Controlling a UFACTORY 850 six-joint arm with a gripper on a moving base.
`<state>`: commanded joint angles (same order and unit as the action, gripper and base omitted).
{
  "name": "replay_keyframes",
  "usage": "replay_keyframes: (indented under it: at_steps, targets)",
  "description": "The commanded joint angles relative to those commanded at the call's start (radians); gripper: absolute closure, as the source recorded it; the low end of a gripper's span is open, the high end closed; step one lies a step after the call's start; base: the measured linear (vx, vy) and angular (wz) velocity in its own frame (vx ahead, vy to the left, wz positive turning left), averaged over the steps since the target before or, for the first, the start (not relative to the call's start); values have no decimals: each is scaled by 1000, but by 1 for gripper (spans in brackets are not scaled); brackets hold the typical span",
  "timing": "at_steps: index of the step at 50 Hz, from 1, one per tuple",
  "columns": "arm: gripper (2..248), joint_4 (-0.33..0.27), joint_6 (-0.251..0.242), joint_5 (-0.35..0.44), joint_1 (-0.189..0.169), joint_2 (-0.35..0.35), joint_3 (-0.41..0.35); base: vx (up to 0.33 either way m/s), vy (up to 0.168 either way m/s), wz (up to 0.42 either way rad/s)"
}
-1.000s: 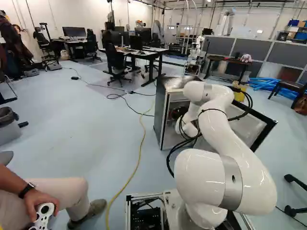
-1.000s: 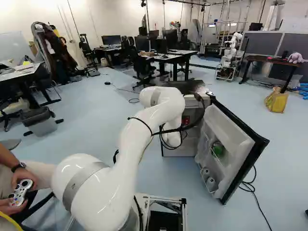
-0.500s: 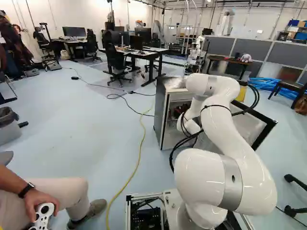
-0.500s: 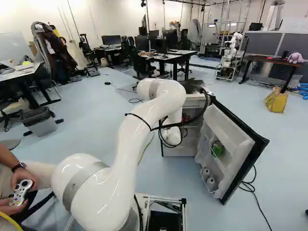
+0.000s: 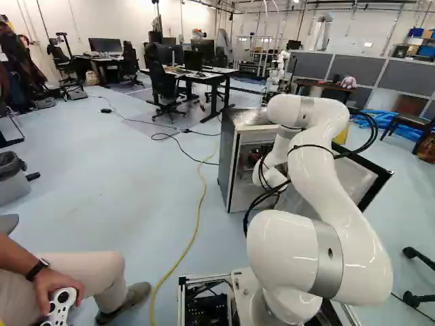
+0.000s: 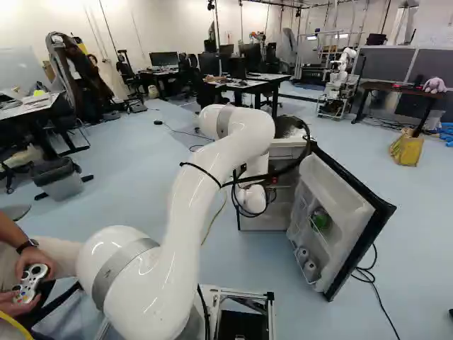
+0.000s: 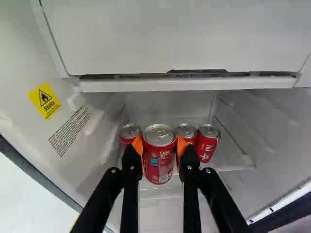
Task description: Grab a drink from the fridge
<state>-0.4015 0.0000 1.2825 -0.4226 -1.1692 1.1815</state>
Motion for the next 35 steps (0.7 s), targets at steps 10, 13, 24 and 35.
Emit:
replay_keyframes:
  at_steps: [10,13,24,35]
  targets:
    - [163,0,0,0,-7,33,-49,0,0,0]
    - [163,0,0,0,-10,48,-67,0,0,0]
    - [163,0,0,0,-18,105,-132,0,0,0]
    - [163,0,0,0,-27,162,-196,0,0,0]
